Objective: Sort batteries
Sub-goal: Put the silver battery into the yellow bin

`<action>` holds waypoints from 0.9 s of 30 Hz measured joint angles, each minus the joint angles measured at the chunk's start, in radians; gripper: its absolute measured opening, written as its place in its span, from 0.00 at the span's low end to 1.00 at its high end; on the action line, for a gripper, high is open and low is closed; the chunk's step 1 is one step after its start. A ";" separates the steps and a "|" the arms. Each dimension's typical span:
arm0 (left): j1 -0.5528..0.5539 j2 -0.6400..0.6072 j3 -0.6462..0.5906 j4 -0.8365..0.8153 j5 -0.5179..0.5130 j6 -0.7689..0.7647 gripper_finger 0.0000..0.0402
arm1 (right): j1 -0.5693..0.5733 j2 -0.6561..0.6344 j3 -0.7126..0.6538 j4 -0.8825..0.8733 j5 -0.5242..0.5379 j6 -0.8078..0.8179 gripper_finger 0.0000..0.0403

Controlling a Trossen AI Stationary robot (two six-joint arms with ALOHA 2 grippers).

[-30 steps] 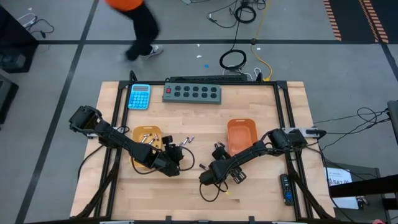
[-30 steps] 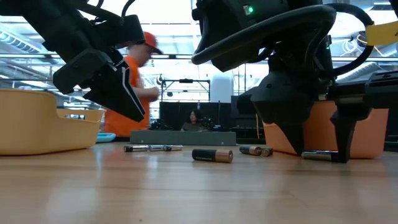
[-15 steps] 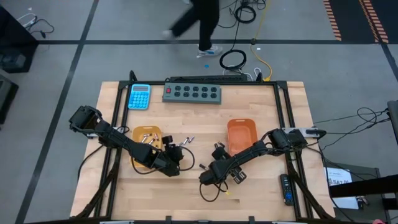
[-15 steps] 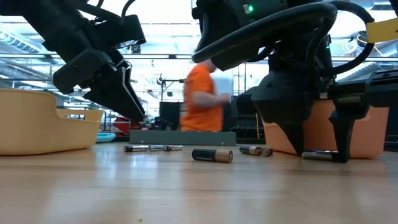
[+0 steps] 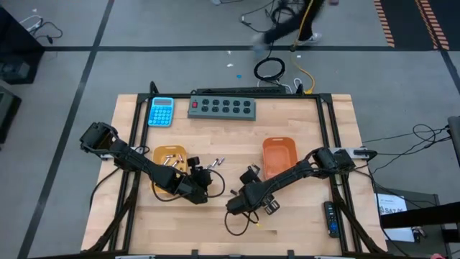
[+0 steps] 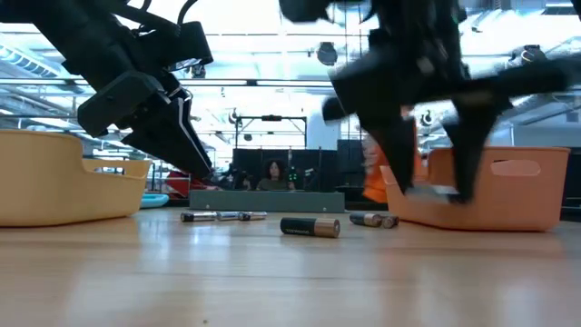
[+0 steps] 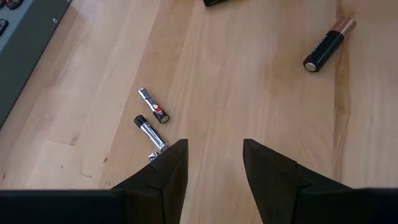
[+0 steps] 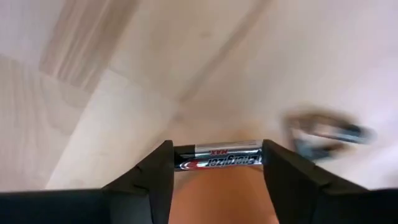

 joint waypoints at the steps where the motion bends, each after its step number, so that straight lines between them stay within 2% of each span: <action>1: 0.000 0.000 0.000 0.000 0.000 0.000 0.41 | -0.004 -0.009 0.016 -0.009 0.003 0.011 0.47; 9: -0.002 0.000 0.000 -0.002 0.000 -0.006 0.41 | -0.038 -0.088 0.113 -0.156 0.150 0.122 0.47; 14: -0.013 0.000 0.000 -0.014 0.000 -0.025 0.41 | -0.066 -0.196 0.101 -0.156 0.115 0.222 0.47; 21: -0.014 0.000 0.000 -0.020 0.000 -0.028 0.41 | -0.083 -0.268 0.034 -0.158 0.131 0.297 0.47; 27: -0.014 0.000 0.000 -0.023 0.000 -0.029 0.41 | -0.092 -0.314 -0.120 -0.158 0.159 0.357 0.50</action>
